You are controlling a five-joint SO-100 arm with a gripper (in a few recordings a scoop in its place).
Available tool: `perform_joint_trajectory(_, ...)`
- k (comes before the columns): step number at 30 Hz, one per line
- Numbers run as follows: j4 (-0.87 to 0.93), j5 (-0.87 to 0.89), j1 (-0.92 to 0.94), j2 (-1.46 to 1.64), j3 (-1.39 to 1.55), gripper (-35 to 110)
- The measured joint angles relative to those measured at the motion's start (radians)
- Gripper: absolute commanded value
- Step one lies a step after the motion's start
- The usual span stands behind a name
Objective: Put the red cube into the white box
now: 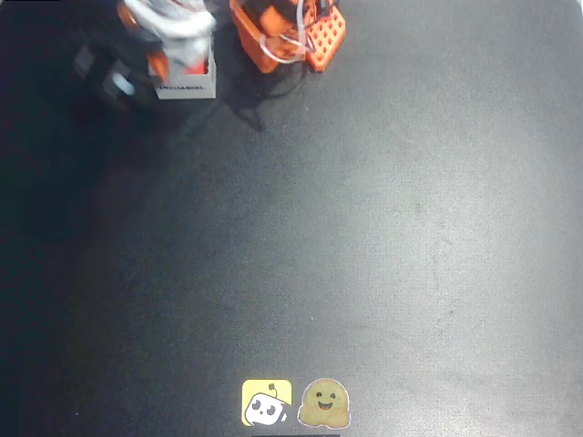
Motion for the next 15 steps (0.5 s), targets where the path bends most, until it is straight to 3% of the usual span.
perform_joint_trajectory(8, -0.408, 0.288, -0.666, -0.005, 0.258, 0)
perform_joint_trajectory(15, -0.445, 0.334, -0.825, 0.011, 0.344, 0)
